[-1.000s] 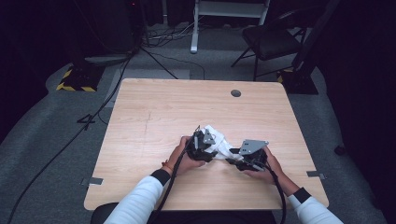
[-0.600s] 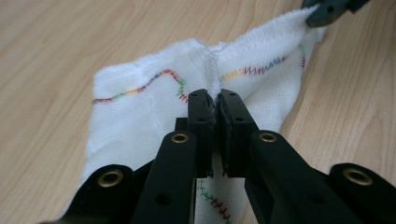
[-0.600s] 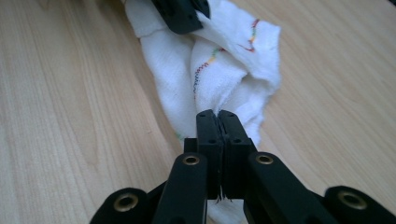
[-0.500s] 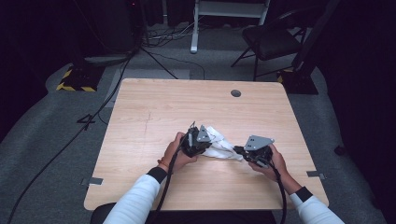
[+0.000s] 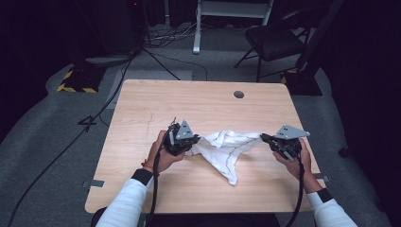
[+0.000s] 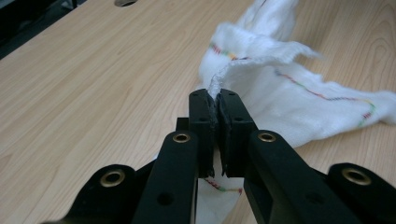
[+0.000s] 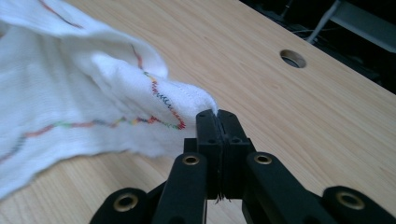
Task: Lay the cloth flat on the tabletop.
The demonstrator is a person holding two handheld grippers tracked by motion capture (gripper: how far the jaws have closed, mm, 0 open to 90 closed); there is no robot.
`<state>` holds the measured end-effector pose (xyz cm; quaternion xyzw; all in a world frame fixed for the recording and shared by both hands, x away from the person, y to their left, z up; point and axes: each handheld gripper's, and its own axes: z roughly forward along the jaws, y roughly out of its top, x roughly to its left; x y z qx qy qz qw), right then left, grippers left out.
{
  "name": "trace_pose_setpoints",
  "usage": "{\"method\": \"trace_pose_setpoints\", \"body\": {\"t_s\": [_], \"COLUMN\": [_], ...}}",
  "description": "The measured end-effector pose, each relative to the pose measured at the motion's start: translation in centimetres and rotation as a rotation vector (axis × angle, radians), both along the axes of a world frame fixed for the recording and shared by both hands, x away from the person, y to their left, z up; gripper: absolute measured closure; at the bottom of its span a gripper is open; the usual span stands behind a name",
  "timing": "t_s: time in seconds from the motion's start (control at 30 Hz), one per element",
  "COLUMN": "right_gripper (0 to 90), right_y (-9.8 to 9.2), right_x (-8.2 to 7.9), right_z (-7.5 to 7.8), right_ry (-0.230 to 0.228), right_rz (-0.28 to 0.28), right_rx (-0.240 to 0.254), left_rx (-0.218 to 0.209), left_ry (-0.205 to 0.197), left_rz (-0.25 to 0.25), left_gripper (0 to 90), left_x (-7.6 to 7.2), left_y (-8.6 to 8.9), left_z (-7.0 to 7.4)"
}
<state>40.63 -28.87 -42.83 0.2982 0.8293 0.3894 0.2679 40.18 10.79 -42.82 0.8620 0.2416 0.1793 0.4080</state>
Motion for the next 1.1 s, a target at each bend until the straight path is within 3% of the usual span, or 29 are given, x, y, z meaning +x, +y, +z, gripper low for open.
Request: {"method": "trace_pose_setpoints", "body": {"t_s": [0.2, 0.27, 0.33, 0.43, 0.5, 0.53, 0.57, 0.67, 0.83, 1.0, 1.1], "right_gripper": [89.0, 89.0, 88.9, 88.9, 88.9, 88.9, 88.8, 88.7, 88.6, 88.5, 88.3], "right_y": [-1.2, -0.8, -0.5, -0.2, -0.1, -0.1, 0.0, 0.2, 0.1, 0.2, 0.4], "right_x": [0.3, 0.4, 0.5, 0.5, 0.6, 0.6, 0.6, 0.7, 1.0, 1.1, 1.1], "right_z": [-0.2, -0.6, -1.0, -1.3, -1.4, -1.4, -1.5, -1.7, -2.0, -2.1, -2.2], "right_ry": [0.02, 0.032, 0.038, 0.043, 0.047, 0.047, 0.049, 0.055, 0.064, 0.07, 0.07], "right_rz": [-0.046, -0.039, -0.032, -0.021, -0.017, -0.017, -0.016, -0.018, -0.018, -0.018, -0.012], "right_rx": [0.007, -0.007, -0.022, -0.032, -0.031, -0.031, -0.036, -0.05, -0.05, -0.049, -0.052], "left_rx": [-0.003, 0.0, -0.003, 0.019, 0.002, -0.014, -0.034, 0.007, 0.06, 0.101, 0.133], "left_ry": [0.045, 0.07, 0.086, 0.067, 0.049, 0.053, 0.05, 0.022, -0.011, 0.008, 0.046], "left_rz": [0.029, 0.046, 0.049, 0.056, 0.049, 0.043, 0.005, -0.053, -0.109, -0.154, -0.171], "left_gripper": [84.3, 78.7, 70.0, 50.5, 36.3, 36.3, 25.3, 23.8, 22.0, 21.4, 19.4], "left_x": [-0.8, -1.0, -1.2, -1.7, -2.0, -2.0, -2.1, -2.5, -3.2, -3.0, -2.5], "left_y": [2.4, 2.9, 2.9, 2.4, 1.8, 1.4, 0.3, -1.5, -2.8, -3.8, -4.2], "left_z": [-1.2, -2.0, -2.4, -2.4, -2.2, -2.1, -1.9, -1.8, -1.8, -2.8, -3.7]}}
